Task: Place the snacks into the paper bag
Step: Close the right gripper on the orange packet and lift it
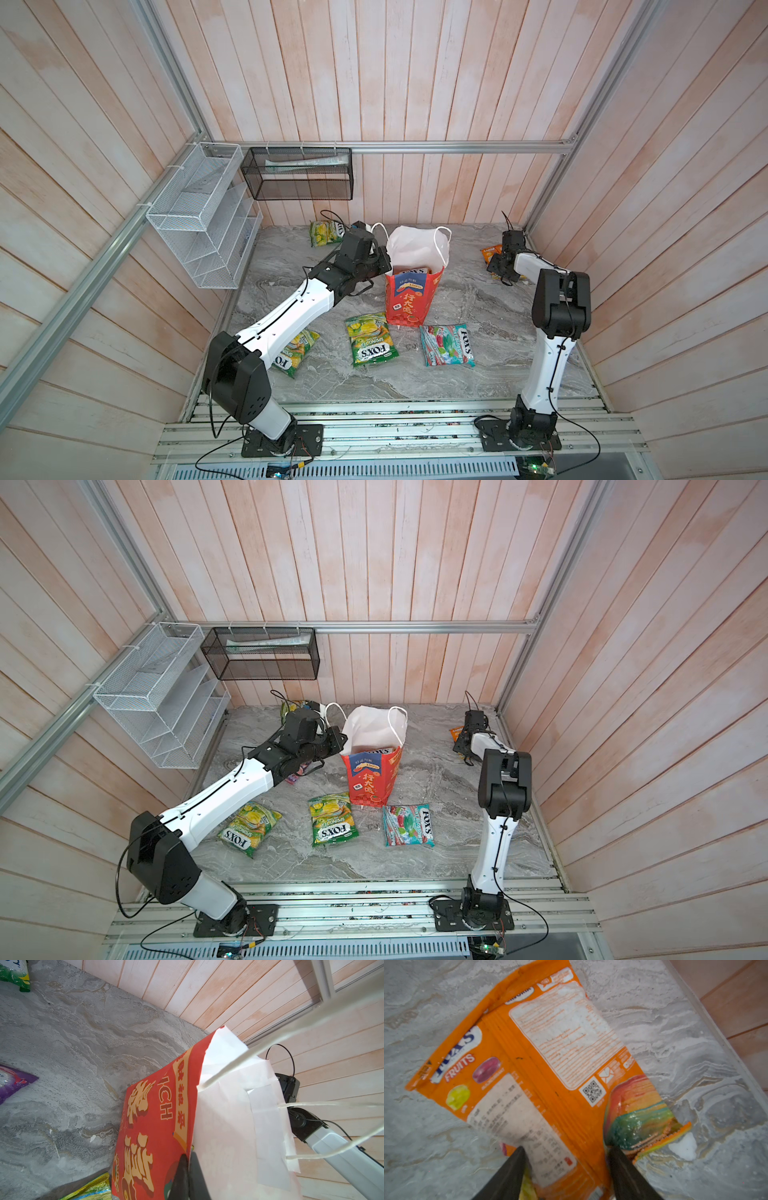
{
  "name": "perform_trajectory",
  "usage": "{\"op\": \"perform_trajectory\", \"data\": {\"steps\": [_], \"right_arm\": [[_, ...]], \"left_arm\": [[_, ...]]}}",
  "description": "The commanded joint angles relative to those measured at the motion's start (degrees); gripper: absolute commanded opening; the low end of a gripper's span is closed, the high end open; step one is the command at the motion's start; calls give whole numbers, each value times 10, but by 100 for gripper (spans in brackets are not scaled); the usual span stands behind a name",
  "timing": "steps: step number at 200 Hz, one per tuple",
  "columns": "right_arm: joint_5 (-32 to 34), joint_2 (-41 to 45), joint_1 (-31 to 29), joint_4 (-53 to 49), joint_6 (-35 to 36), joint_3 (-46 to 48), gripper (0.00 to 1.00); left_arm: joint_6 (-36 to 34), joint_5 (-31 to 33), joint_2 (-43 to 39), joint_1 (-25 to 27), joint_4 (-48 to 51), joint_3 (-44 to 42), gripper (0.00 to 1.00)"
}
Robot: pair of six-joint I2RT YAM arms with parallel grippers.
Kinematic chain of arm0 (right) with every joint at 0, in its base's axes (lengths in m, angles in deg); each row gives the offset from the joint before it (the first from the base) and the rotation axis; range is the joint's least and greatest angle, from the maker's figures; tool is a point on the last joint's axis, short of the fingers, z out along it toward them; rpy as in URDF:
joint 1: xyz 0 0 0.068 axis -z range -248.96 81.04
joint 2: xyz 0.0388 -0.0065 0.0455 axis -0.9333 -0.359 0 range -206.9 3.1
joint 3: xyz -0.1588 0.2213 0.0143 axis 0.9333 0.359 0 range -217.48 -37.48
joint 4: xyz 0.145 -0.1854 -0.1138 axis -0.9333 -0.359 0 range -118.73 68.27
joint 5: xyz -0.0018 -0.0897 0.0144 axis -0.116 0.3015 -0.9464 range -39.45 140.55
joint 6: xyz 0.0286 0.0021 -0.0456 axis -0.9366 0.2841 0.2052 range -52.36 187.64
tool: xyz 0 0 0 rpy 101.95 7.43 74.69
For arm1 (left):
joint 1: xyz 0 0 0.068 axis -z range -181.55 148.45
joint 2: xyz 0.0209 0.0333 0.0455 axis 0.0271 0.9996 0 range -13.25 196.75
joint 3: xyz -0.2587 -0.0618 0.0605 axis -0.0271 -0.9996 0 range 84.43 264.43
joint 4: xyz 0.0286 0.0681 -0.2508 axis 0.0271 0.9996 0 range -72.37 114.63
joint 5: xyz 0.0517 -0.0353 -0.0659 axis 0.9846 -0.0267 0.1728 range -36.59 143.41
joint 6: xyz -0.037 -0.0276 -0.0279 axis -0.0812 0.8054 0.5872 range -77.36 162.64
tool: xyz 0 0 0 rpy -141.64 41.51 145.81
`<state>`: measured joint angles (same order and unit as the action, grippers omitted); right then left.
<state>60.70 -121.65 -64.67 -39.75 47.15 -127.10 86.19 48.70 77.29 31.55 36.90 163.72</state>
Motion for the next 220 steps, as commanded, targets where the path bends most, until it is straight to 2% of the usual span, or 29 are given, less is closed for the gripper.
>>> {"op": "perform_trajectory", "data": {"steps": [1,16,38,94,176,220], "right_arm": [[-21,-27,1,-31,-2,2,48],[-32,-24,0,-29,-3,6,30],[-52,-10,0,-24,-12,14,16],[-94,142,-15,92,-63,143,1],[-121,361,-72,206,-130,274,0],[-126,460,-121,183,-130,258,0]], "left_arm": [[-6,-8,3,-1,-16,18,0],[-6,-8,4,-1,-15,18,0],[-6,-7,2,-1,-14,18,0],[-6,-10,1,-1,-14,18,0],[-7,-7,2,-1,-13,19,0],[-7,-7,2,-1,-14,19,0]]}}
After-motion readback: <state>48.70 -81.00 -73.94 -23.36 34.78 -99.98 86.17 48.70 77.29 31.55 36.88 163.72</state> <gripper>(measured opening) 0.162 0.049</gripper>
